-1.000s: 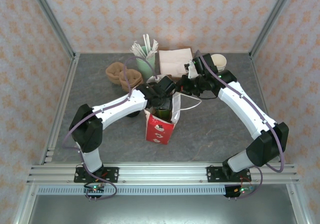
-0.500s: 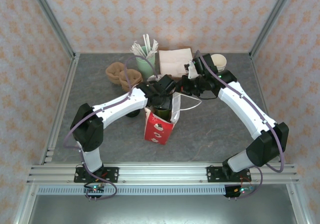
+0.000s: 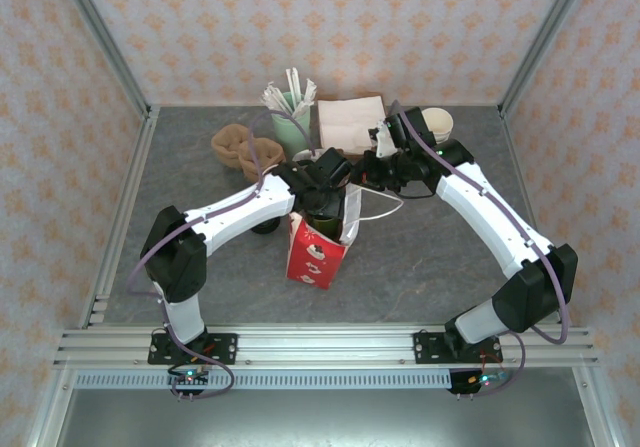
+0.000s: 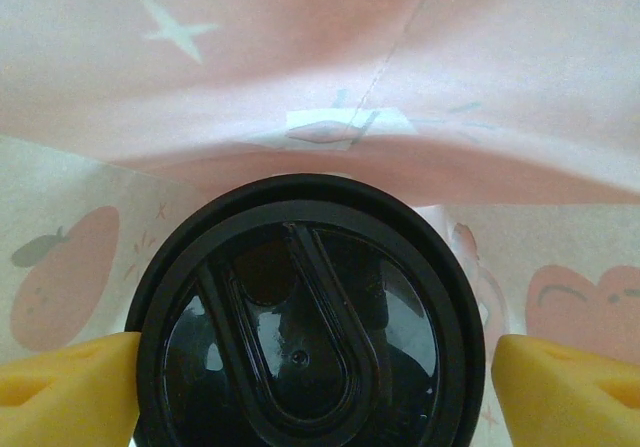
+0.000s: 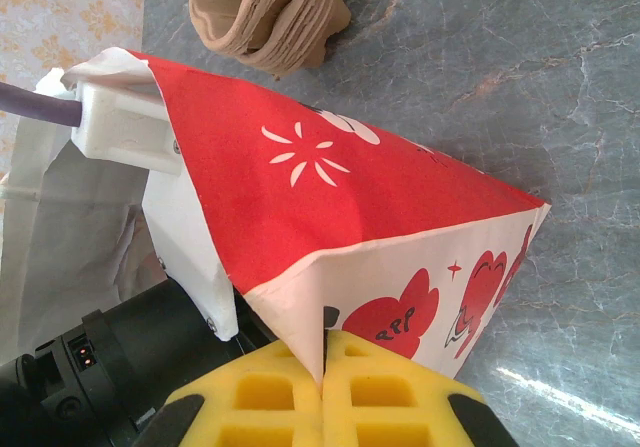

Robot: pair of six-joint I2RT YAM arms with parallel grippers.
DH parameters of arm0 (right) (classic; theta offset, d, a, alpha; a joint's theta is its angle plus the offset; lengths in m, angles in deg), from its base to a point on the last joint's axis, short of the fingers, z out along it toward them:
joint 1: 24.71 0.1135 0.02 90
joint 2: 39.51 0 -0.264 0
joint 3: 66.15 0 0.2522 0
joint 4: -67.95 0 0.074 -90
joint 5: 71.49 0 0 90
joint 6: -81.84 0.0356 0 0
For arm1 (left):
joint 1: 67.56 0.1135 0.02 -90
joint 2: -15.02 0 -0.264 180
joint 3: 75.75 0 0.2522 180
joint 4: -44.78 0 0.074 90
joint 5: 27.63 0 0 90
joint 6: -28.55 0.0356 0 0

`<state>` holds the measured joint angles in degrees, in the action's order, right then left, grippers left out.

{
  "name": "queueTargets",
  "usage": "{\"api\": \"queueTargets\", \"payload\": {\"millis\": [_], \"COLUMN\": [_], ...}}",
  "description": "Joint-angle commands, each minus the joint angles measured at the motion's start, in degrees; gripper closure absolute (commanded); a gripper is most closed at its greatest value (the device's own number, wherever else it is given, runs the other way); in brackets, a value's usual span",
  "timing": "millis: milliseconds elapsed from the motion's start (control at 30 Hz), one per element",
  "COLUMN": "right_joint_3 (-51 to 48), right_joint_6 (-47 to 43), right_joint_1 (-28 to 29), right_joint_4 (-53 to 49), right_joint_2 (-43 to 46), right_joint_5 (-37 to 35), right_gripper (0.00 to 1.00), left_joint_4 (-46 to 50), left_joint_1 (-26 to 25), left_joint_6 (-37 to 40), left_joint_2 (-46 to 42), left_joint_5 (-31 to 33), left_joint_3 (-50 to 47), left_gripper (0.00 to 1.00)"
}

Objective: Pack the takeout coffee

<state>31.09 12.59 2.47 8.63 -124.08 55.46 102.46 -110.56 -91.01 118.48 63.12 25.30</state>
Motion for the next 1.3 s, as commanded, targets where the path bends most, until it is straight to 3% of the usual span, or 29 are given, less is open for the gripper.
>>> {"api": "queueTargets", "payload": {"millis": [0, 233, 733, 1267], "right_joint_3": [2.3, 2.7, 9.5, 8.4], "right_joint_6": [-1.2, -1.4, 1.2, 1.0], "right_joint_1": [0.0, 0.0, 0.0, 0.0], "right_joint_4": [-2.4, -2.4, -6.3, -6.8], "right_joint_2": [0.6, 0.2, -5.0, -5.1], "right_joint_5": [-0.2, -0.6, -3.5, -5.1], "right_gripper": [0.94, 0.94, 0.94, 0.94], "left_joint_4": [0.7, 1.1, 2.2, 1.7], "left_joint_1": [0.8, 0.8, 0.6, 0.3], "left_joint_6": [0.1, 0.1, 0.0, 0.3], "left_joint_2": [-0.3, -0.6, -1.2, -1.6], "left_joint_5": [-0.3, -0.1, 1.5, -0.1], "left_joint_3": [2.0, 3.0, 4.3, 4.0], "left_gripper": [0.09, 0.04, 0.04, 0.0]}}
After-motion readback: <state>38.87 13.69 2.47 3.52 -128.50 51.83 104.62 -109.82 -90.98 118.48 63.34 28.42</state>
